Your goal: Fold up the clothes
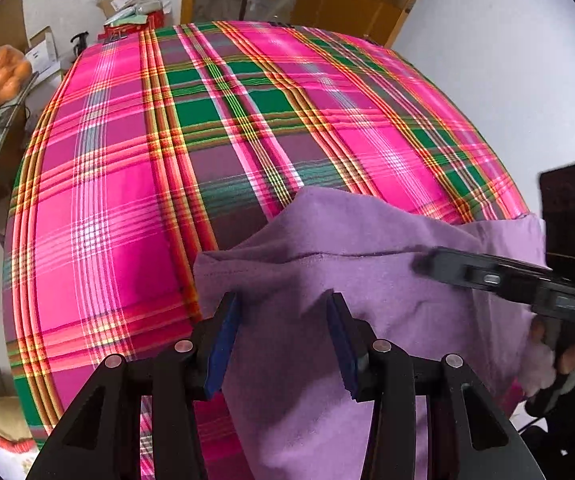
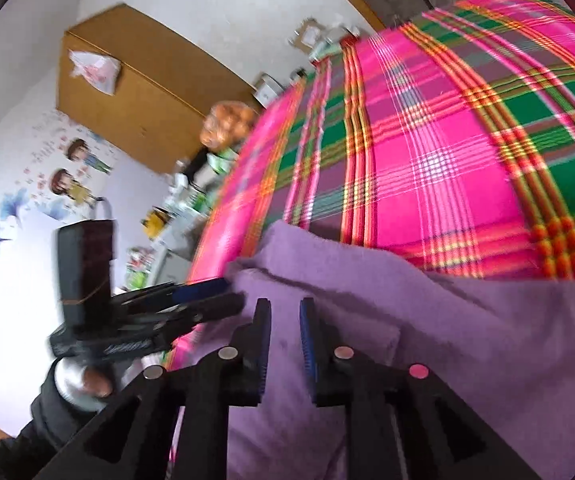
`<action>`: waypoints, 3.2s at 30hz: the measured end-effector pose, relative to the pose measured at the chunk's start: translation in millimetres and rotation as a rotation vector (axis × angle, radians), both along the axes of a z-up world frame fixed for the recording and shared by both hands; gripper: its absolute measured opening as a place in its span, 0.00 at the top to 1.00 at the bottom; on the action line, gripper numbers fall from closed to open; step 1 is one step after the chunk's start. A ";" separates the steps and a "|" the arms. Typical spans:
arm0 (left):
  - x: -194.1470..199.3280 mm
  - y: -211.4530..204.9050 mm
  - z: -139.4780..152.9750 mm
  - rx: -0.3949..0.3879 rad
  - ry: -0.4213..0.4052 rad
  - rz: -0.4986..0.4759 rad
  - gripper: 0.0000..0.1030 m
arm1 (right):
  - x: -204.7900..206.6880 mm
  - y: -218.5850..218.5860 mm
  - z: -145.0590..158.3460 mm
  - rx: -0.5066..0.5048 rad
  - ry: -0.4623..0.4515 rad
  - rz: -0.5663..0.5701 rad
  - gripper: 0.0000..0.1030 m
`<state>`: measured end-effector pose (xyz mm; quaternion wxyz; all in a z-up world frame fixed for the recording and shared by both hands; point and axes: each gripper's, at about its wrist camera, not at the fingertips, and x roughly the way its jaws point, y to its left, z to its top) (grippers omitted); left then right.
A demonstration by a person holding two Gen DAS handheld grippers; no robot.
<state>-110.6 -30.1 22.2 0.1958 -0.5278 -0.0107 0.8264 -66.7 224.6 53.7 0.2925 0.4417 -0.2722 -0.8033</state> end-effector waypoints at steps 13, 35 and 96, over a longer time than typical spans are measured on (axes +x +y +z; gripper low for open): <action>16.2 -3.3 27.1 0.018 0.060 0.045 0.55 | 66.7 104.1 -21.8 -0.010 -0.056 -0.208 0.87; 29.7 17.7 41.3 0.003 0.098 -0.014 0.55 | 177.0 374.8 -28.8 -0.109 -0.122 -1.013 0.80; 62.0 62.6 50.3 0.036 0.118 -0.122 0.54 | 134.0 310.2 49.2 -0.350 0.098 -0.690 0.91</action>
